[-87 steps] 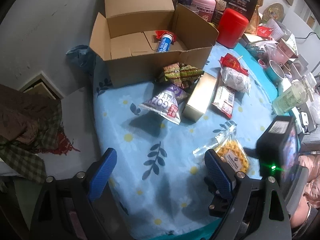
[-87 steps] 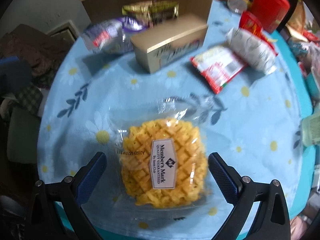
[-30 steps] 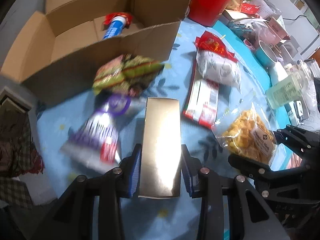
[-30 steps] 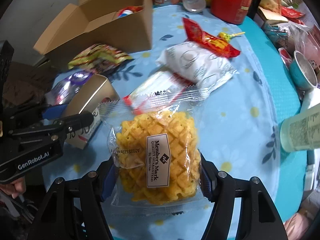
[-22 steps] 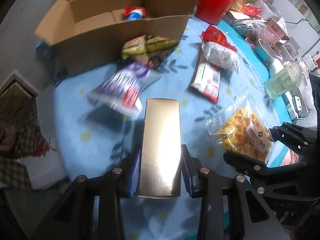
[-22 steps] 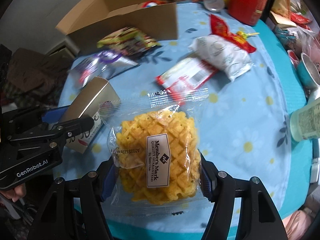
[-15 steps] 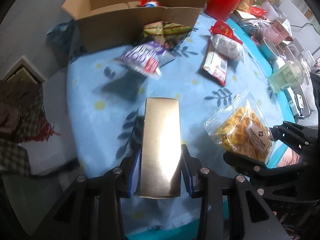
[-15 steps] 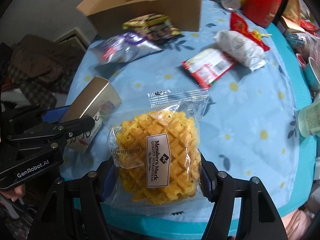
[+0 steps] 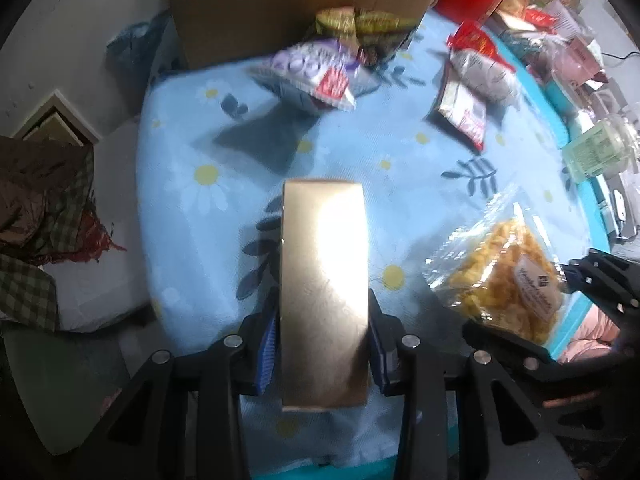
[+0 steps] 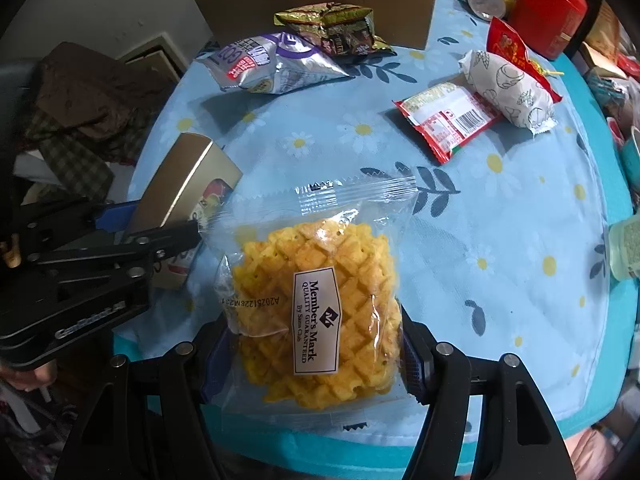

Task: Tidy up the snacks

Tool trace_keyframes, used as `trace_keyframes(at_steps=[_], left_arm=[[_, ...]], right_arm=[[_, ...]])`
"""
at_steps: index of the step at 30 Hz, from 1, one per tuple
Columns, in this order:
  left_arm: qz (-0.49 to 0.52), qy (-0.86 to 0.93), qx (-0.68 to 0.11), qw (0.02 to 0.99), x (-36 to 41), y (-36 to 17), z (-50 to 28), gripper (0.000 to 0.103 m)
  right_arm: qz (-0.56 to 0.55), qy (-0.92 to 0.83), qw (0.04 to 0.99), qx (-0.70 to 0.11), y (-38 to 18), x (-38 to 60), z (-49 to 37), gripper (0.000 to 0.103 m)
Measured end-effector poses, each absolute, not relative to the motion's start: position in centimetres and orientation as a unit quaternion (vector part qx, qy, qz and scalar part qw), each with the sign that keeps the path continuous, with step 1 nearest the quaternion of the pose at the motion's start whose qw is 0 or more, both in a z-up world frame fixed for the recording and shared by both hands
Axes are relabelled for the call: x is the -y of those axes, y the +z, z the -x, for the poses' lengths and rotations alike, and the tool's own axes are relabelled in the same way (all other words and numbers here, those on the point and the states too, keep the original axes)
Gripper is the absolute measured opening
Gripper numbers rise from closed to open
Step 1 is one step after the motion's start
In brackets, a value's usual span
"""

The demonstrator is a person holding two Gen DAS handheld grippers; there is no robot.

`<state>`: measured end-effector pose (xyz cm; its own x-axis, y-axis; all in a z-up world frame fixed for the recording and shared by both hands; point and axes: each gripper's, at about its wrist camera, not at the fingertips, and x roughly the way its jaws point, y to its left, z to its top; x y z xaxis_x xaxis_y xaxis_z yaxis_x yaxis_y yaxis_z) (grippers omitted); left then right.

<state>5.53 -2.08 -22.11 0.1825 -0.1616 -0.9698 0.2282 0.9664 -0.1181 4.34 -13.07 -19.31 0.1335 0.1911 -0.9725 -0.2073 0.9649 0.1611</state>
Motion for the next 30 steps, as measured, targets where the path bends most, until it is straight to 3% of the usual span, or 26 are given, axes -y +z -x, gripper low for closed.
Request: trace_keyframes(at_steps=[13, 30], left_arm=[[-0.026, -0.131, -0.626, 0.769, 2.0, -21.0, -5.0, 0.037], [-0.004, -0.132, -0.557, 0.820, -1.0, -11.1, -4.3, 0.037]], right_arm=[[0.000, 0.137, 0.751, -0.646, -19.5, 13.6, -4.7, 0.069], [-0.013, 0.167, 0.773, -0.611, -11.7, 11.5, -4.6, 0.069]])
